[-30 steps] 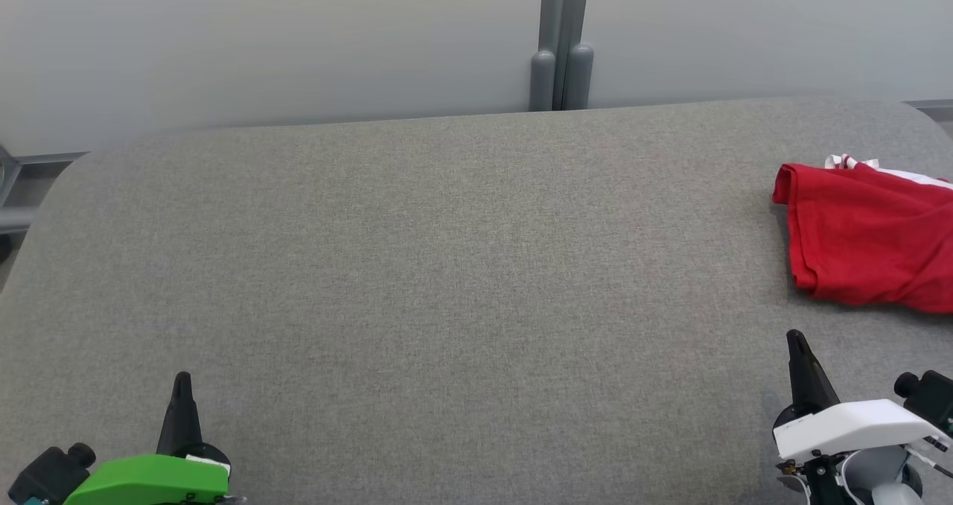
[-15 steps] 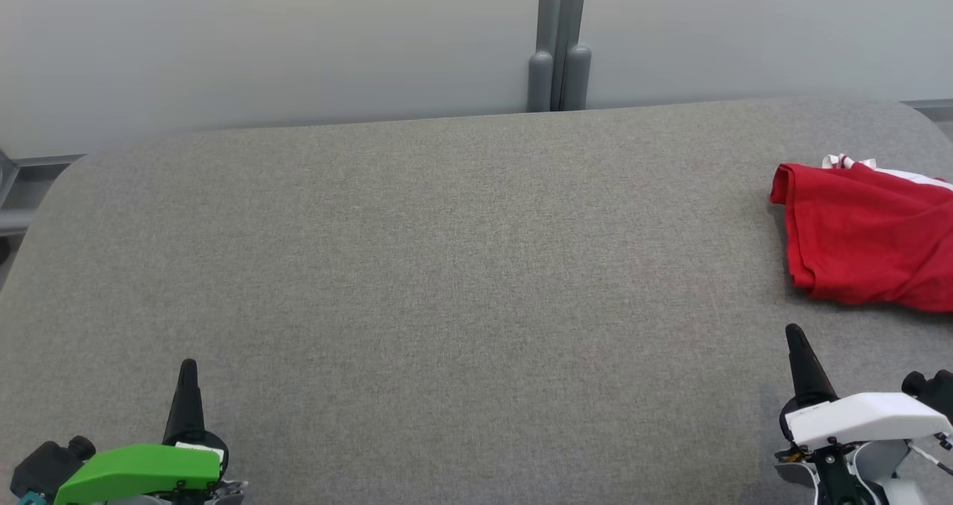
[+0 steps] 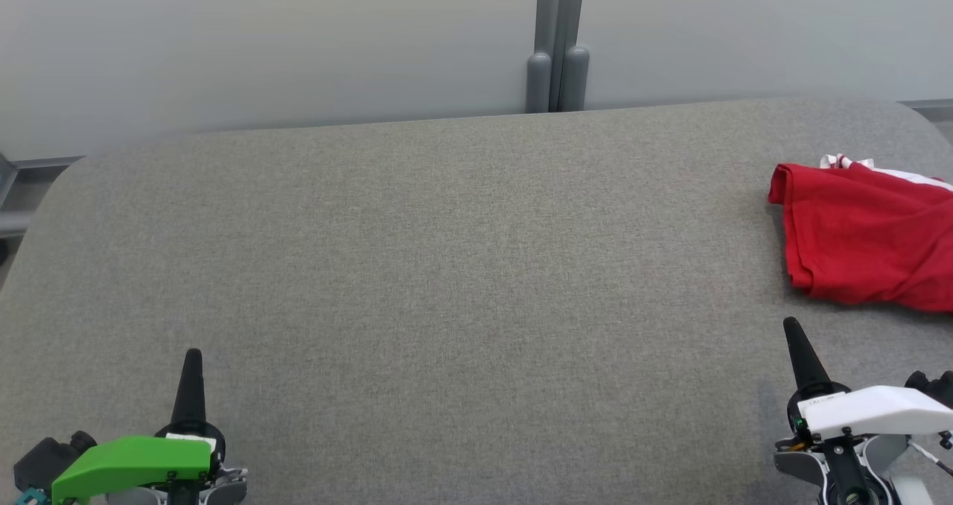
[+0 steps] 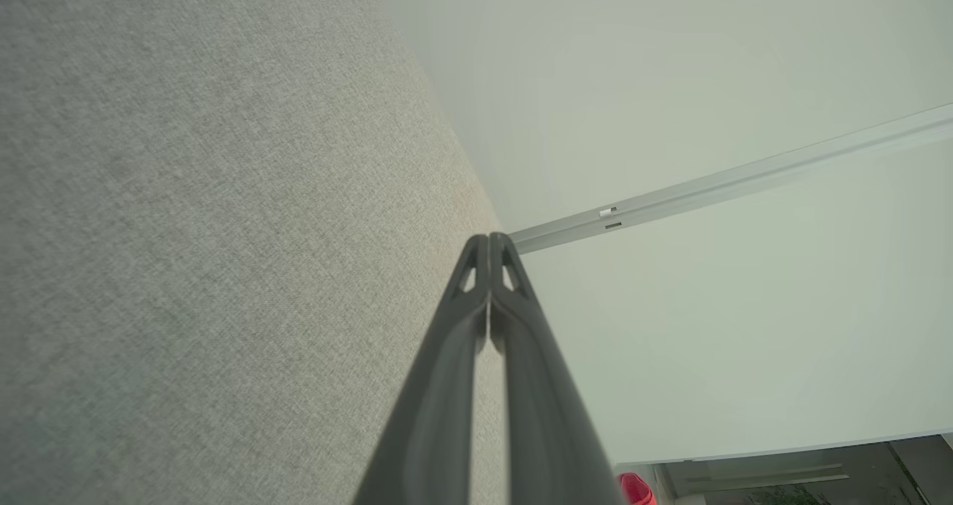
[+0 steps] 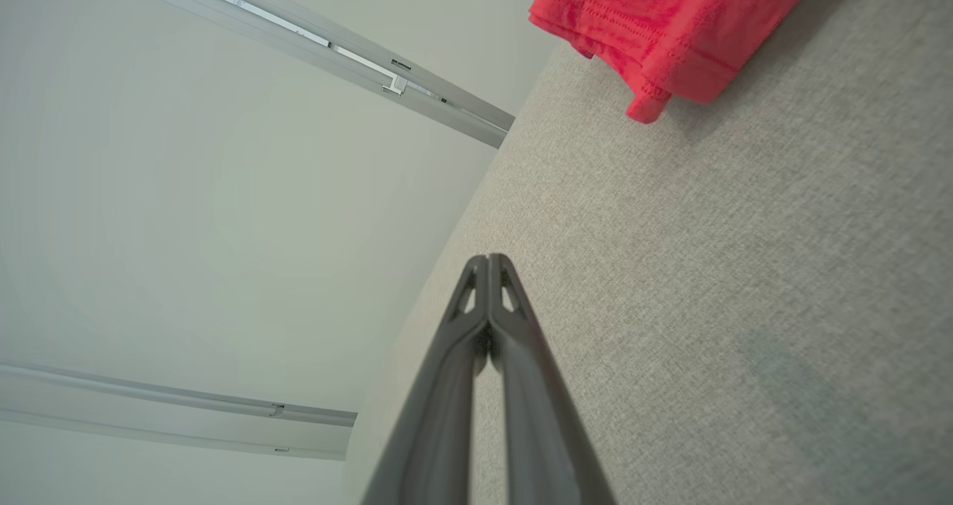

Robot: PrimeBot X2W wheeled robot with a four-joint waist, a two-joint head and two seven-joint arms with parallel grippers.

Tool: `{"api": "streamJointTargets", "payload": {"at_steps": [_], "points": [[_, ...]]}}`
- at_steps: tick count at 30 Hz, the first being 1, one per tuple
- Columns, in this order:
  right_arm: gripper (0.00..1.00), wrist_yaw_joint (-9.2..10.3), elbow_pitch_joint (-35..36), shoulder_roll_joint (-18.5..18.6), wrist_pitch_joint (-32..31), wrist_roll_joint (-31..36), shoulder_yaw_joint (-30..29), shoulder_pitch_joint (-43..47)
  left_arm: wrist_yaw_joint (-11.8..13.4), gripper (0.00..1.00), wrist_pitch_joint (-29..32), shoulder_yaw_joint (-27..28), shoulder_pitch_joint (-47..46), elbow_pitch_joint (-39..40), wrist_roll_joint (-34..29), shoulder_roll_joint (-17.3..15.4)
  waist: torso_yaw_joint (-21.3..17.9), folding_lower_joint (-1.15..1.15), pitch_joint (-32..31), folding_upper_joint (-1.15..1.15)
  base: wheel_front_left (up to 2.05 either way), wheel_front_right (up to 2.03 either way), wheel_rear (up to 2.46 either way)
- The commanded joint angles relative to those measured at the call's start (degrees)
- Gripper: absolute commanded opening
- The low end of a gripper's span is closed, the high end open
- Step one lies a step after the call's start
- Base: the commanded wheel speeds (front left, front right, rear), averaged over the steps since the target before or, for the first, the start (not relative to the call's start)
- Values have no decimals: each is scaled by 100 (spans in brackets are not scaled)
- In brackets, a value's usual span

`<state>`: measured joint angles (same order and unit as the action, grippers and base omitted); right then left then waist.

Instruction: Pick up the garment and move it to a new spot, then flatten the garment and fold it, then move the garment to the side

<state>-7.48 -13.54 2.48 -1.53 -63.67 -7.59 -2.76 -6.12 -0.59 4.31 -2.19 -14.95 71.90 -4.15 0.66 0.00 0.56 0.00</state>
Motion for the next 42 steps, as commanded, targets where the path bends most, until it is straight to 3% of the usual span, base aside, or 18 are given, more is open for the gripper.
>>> {"api": "streamJointTargets", "payload": {"at_steps": [1,42], "points": [[0,-4,50,38,-51,-204,-19,-122,-48,0,34,29,-160,61,160,12,-2,0,-1,0,0,0,0],[0,-3,19,51,-570,-2434,-72,-276,-137,0,487,43,-358,140,1763,110,-53,0,-33,0,0,0,0]]}}
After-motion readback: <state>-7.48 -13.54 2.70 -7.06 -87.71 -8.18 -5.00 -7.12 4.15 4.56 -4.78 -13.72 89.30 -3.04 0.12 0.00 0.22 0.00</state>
